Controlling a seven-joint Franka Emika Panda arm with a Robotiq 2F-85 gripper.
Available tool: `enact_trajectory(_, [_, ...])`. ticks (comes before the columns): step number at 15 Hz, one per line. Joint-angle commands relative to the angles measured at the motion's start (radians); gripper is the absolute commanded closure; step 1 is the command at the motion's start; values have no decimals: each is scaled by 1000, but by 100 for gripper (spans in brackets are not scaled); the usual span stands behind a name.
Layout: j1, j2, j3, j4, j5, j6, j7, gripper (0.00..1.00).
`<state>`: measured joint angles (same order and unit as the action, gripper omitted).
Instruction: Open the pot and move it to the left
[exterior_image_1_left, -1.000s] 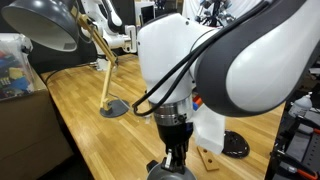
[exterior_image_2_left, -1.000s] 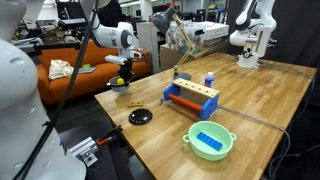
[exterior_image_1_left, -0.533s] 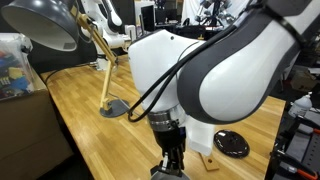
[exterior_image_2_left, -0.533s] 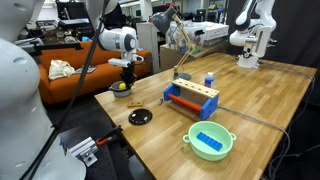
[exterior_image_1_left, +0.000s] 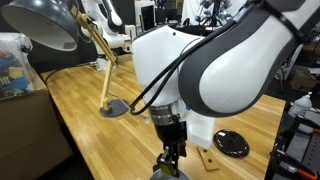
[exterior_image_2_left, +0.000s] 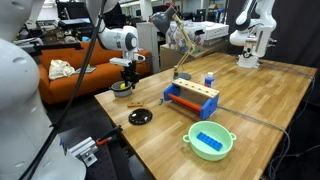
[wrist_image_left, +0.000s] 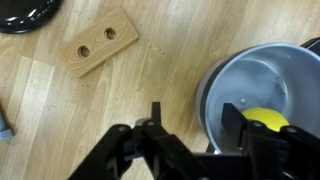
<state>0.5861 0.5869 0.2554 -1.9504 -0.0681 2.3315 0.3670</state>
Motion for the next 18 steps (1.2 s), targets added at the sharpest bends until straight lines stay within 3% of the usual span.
enact_trajectory(1, [5, 0, -6, 4, 4, -2, -3, 34])
enact_trajectory(5, [5, 1, -6, 4, 4, -2, -3, 34])
enact_trajectory(6, [5, 1, -6, 4, 4, -2, -3, 9])
enact_trajectory(8, [15, -34, -13, -47, -20, 26, 4, 2])
enact_trajectory(18, [9, -204, -15, -254, -78, 138, 21, 0])
